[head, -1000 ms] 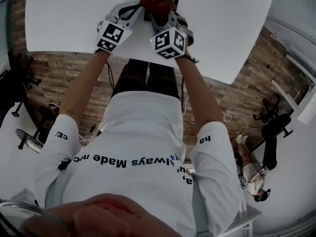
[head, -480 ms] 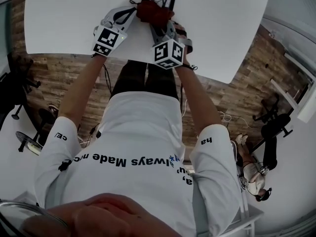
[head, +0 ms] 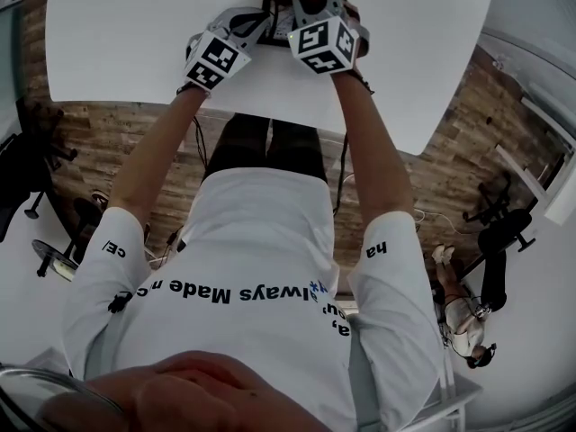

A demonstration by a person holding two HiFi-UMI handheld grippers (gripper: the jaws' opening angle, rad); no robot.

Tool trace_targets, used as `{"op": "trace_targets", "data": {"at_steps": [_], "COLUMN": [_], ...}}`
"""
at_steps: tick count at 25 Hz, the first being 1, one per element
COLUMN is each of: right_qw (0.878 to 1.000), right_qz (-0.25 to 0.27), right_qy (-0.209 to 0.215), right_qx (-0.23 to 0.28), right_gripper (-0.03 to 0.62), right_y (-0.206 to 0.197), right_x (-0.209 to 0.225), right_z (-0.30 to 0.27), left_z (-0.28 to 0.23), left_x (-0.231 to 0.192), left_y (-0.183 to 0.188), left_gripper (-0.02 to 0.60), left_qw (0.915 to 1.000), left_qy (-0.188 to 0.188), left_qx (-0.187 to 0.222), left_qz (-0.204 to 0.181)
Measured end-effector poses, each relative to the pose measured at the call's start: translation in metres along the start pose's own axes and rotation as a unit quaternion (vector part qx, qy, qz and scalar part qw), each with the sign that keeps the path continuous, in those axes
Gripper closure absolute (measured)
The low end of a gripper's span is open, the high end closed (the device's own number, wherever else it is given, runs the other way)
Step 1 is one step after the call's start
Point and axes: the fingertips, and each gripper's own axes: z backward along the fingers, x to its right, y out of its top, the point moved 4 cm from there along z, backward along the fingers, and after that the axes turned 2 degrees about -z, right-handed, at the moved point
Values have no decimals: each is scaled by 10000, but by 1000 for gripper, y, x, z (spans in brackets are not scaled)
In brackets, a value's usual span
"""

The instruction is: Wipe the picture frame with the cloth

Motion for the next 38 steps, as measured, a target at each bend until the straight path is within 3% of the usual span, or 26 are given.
{"op": "trace_targets", "data": {"at_steps": [8, 22, 30, 38], "right_qw": [9998, 9973, 9964, 9991], "right_qz": [34, 30, -41, 54], "right_qy": [202, 666, 822, 426], "right_qx": [-69, -310, -182, -56], "right_gripper": [565, 565, 565, 565], "right_y": [-6, -34, -46, -36], "right_x": [-8, -75, -110, -73], "right_z": [-3, 39, 65, 58], "left_z": [-2, -5, -9, -8], "left_x": [-1, -1, -3, -2], "left_y": [-2, -2, 0, -1], "left_gripper": [580, 580, 580, 580], "left_qw": [9999, 9997, 9996, 9997], "left_qy": [-16, 92, 128, 98], "left_qx": [-35, -144, -156, -170], "left_qz": [102, 149, 186, 171]}}
